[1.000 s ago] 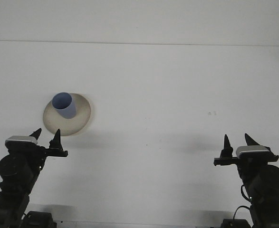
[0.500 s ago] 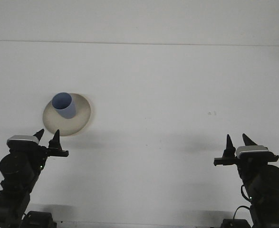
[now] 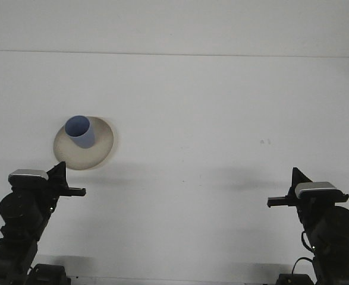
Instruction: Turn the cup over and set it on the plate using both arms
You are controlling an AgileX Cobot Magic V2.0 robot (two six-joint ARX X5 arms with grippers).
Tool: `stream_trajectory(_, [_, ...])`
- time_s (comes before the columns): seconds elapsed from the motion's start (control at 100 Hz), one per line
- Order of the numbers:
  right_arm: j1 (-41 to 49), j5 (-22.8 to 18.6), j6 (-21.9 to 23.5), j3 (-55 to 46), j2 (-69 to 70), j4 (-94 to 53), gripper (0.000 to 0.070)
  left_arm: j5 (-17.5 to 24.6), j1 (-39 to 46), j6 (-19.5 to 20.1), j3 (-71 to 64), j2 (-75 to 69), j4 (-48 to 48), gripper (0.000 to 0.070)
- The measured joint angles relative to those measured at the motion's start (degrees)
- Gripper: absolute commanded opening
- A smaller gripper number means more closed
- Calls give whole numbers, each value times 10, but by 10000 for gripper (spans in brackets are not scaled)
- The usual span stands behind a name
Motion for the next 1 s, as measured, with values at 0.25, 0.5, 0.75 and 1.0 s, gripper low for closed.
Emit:
stream_trajectory(0.25, [0, 0, 0, 0, 0, 0, 1, 0, 0, 0, 0, 0, 0, 10])
stream_trajectory(0.5, [0, 0, 0, 0, 0, 0, 1, 0, 0, 0, 0, 0, 0, 10])
stream_trajectory(0.75, [0, 0, 0, 0, 0, 0, 1, 0, 0, 0, 0, 0, 0, 10])
stream_trajectory(1.0, [0, 0, 0, 0, 0, 0, 1, -4, 0, 0, 0, -15, 5, 11])
